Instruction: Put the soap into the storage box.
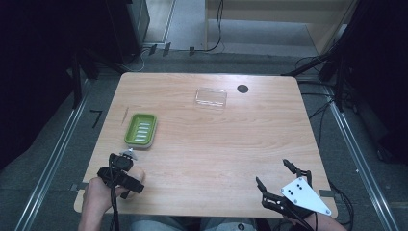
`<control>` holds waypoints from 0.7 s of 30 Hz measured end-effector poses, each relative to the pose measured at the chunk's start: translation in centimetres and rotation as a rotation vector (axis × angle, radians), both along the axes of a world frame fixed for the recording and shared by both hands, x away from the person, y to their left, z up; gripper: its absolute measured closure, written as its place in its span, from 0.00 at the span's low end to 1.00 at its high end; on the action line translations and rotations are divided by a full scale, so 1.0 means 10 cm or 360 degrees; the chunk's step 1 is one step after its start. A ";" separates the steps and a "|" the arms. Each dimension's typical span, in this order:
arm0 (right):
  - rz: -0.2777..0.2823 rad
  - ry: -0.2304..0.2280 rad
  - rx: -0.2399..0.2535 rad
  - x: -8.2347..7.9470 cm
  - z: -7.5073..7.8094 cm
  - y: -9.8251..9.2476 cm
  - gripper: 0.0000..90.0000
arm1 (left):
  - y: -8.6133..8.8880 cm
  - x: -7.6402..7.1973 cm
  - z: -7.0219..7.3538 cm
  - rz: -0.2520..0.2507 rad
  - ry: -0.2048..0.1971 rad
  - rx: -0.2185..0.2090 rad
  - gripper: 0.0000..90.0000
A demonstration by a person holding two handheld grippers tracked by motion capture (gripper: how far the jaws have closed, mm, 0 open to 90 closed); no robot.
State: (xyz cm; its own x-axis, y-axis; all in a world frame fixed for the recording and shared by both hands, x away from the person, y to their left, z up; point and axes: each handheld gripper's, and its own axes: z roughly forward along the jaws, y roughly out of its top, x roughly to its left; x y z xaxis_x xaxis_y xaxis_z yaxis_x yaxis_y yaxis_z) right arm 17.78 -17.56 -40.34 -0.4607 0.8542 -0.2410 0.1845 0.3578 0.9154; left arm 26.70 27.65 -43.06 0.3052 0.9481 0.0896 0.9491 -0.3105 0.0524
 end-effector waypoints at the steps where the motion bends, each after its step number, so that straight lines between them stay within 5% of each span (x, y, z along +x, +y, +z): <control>1: -0.0002 0.0000 0.0001 0.00 0.00 0.00 0.15 | 0.00 0.00 0.00 0.0000 0.0000 0.0000 0.08; 12: -0.0002 0.0001 0.0001 0.00 0.00 0.00 0.15 | -0.04 0.15 -0.10 0.0001 0.0030 0.0038 0.05; 21: -0.0004 0.0002 0.0007 0.00 0.00 0.00 0.15 | -0.04 0.18 -0.13 0.0044 -0.0025 0.0058 0.10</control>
State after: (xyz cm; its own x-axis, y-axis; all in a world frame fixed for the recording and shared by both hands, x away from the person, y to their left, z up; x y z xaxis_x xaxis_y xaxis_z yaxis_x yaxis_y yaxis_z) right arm 17.79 -17.60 -40.35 -0.4587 0.8565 -0.2366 0.1867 0.3533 0.9167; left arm 28.46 27.23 -44.39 0.2774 0.9521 0.1288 0.9565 -0.2863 0.0565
